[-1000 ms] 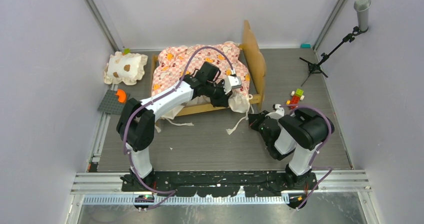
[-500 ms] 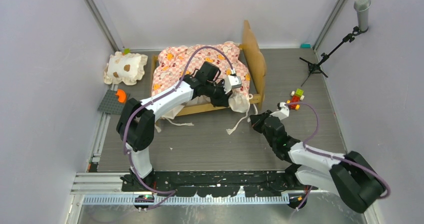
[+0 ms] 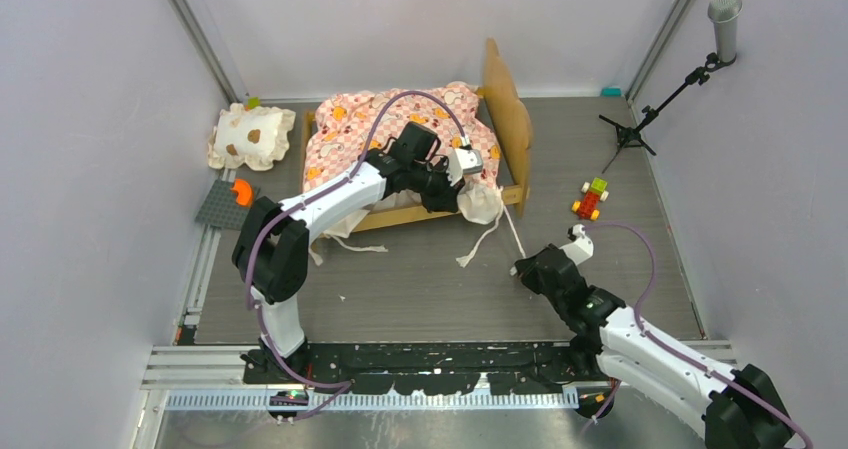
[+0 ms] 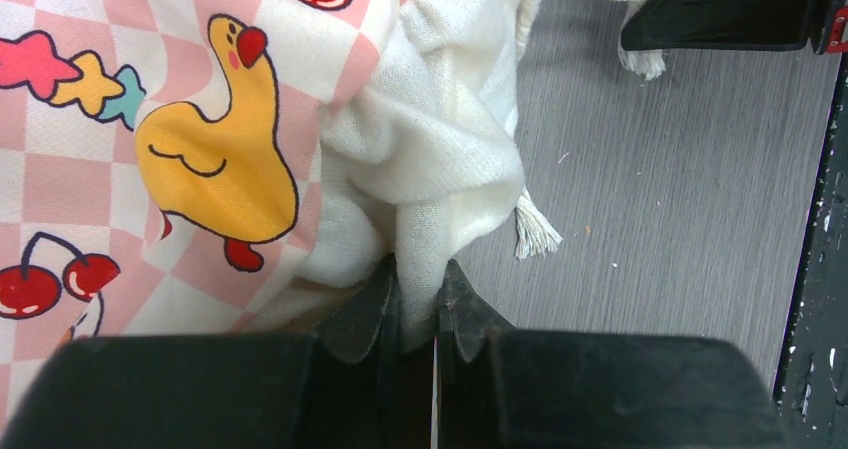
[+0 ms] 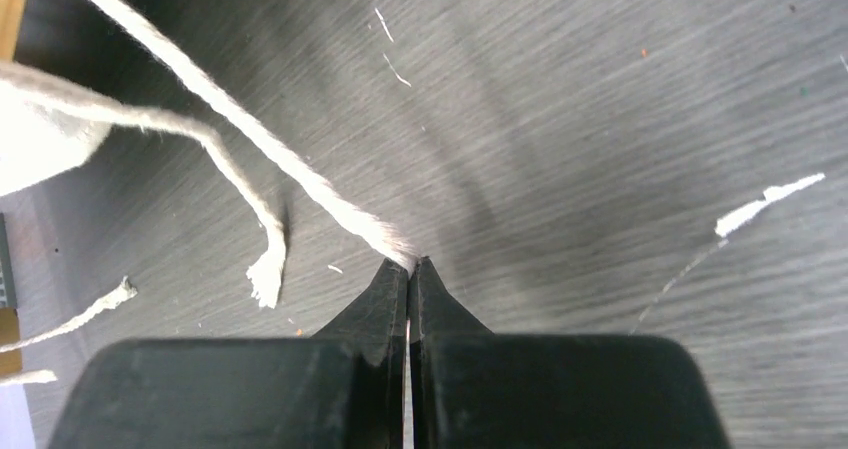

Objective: Set up the pet bed
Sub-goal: Cross the ropes on the bed frame.

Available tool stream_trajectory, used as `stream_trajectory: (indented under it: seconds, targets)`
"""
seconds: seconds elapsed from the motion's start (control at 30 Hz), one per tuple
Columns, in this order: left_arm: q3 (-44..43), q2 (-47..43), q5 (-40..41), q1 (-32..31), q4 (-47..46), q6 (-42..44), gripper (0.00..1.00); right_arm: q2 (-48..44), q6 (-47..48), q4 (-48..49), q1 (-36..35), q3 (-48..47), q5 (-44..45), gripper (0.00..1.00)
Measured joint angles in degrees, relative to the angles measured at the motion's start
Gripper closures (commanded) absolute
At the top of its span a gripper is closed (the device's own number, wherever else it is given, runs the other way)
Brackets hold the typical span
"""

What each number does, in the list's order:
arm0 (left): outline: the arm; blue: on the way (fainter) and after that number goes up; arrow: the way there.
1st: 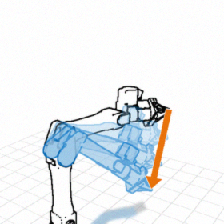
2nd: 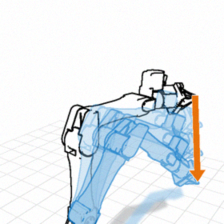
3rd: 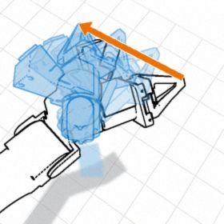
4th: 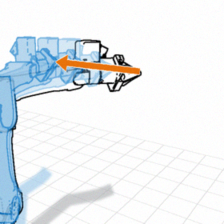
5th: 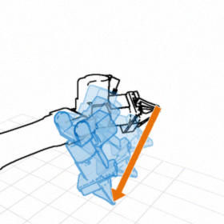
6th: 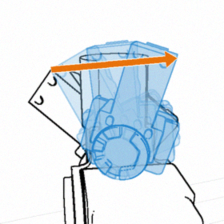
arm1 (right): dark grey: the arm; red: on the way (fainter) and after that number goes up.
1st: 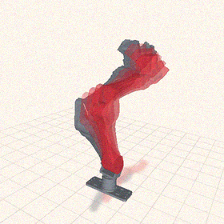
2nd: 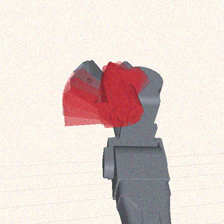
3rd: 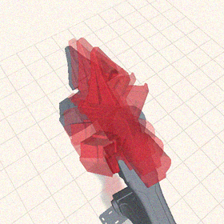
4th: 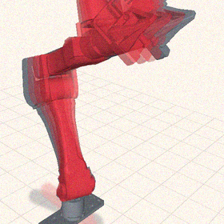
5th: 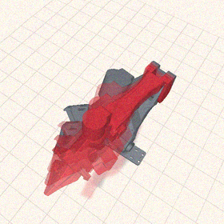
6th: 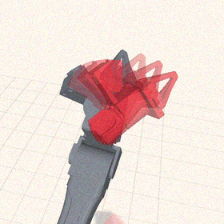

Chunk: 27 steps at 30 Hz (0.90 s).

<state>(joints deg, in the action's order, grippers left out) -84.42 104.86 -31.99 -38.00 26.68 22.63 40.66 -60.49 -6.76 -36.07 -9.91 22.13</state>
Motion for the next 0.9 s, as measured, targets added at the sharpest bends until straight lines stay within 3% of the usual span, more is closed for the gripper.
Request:
stream_trajectory:
  seconds: [0.5, 0.9]
  targets:
    - [0.0, 0.0, 0.1, 0.2, -0.1, -0.1, 1.0, -6.1, -6.8, -15.1, -3.0, -0.2, -1.2, 0.99]
    - [2.4, -0.4, 0.0, 0.2, -1.9, 0.3, 1.0, -8.4, -8.7, -18.8, -4.1, -0.9, -5.0, 0.99]
